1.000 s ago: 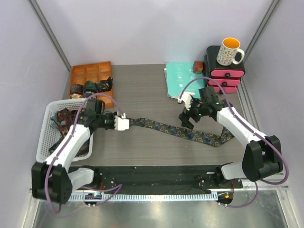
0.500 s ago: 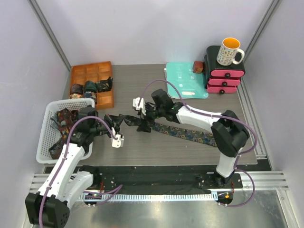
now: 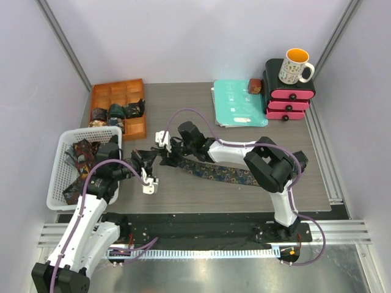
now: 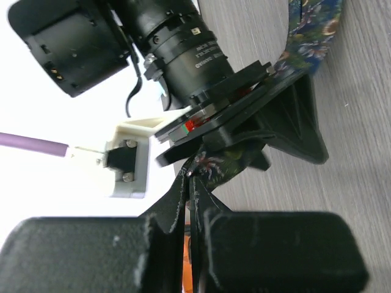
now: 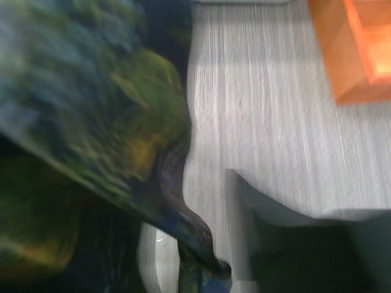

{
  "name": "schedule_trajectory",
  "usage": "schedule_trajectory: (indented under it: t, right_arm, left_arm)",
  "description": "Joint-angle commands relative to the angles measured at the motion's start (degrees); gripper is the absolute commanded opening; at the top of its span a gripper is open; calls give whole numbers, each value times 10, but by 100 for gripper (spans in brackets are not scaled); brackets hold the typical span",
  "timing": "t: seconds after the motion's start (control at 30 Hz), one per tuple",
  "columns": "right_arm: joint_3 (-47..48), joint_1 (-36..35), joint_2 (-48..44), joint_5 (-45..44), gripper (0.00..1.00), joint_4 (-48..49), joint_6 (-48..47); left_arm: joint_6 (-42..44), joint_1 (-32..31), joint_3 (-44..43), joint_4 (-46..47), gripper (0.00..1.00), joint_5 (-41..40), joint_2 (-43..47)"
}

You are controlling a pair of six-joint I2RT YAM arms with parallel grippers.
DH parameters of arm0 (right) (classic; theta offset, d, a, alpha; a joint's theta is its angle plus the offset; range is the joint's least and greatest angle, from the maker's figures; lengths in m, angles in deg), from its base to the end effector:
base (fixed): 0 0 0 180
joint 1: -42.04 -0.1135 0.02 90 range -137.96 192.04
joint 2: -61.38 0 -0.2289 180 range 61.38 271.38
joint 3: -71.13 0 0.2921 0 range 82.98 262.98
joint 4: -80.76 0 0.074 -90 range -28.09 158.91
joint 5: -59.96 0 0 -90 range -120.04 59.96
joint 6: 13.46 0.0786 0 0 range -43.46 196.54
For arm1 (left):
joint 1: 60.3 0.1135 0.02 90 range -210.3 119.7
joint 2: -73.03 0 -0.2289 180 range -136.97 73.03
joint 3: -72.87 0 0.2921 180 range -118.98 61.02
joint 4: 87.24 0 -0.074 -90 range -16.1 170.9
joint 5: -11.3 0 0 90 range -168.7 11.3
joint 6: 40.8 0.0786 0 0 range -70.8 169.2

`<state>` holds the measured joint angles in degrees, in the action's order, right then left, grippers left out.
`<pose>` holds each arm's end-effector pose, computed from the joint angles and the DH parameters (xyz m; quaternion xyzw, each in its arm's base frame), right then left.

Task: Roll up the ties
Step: Flatten out the tie at the center of the board.

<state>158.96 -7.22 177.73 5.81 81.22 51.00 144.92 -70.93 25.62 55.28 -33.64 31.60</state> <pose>0.2913 0.4087 0.1144 -0.6213 0.5519 0.3589 0.4249 0.2347 -0.1007 0.2266 0.7575 0.3339 0.0579 0.5579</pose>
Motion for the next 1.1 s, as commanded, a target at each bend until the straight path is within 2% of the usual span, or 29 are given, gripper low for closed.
schedule_trajectory:
  t: [0.0,0.07,0.13,0.17,0.2,0.27,0.3,0.4,0.5,0.53,0.6,0.73,0.8,0.9,0.93,1.07]
  right_arm:
    - [-2,6,-11,-25,36,13,-23]
    - [-20,10,-32,-33,22,4,-27]
    - [-43,10,-46,-66,13,-6,-30]
    - [-49,10,-52,-78,1,-14,-38]
    - [-58,9,-65,-96,1,-14,-38]
    - [-67,3,-73,-174,1,2,-36]
    - [-73,1,-79,-203,1,9,-42]
    - [-103,-8,-91,-287,1,42,-76]
    - [-151,-32,-118,-356,1,96,-113]
    - [-166,-40,-129,-379,1,129,-146]
    - [-213,-66,-141,-431,1,175,-178]
    - [-286,-111,-156,-496,1,316,-294]
    - [-317,-127,-146,-530,1,371,-335]
    - [-340,-152,-108,-562,1,503,-417]
    - [-345,-158,-98,-573,1,577,-433]
    - [-350,-162,-40,-587,1,704,-516]
  left_arm:
    - [-26,2,15,31,0,-8,17]
    - [-55,2,20,43,0,-31,15]
    - [-78,1,22,45,0,-46,10]
    - [-91,1,21,44,0,-57,3]
    - [-138,1,21,50,16,-75,-1]
    - [-193,1,7,44,41,-100,-21]
    - [-258,1,-5,25,58,-125,-31]
    - [-386,10,-76,-26,74,-142,-83]
    - [-478,30,-169,-103,87,-128,-148]
    - [-534,37,-219,-139,88,-118,-164]
    - [-571,48,-265,-186,92,-99,-200]
    - [-558,57,-394,-370,92,-37,-303]
    - [-544,57,-425,-419,91,-6,-333]
    - [-542,46,-463,-483,88,-5,-380]
    - [-539,39,-474,-510,87,-5,-389]
    - [-552,28,-476,-543,85,-3,-425]
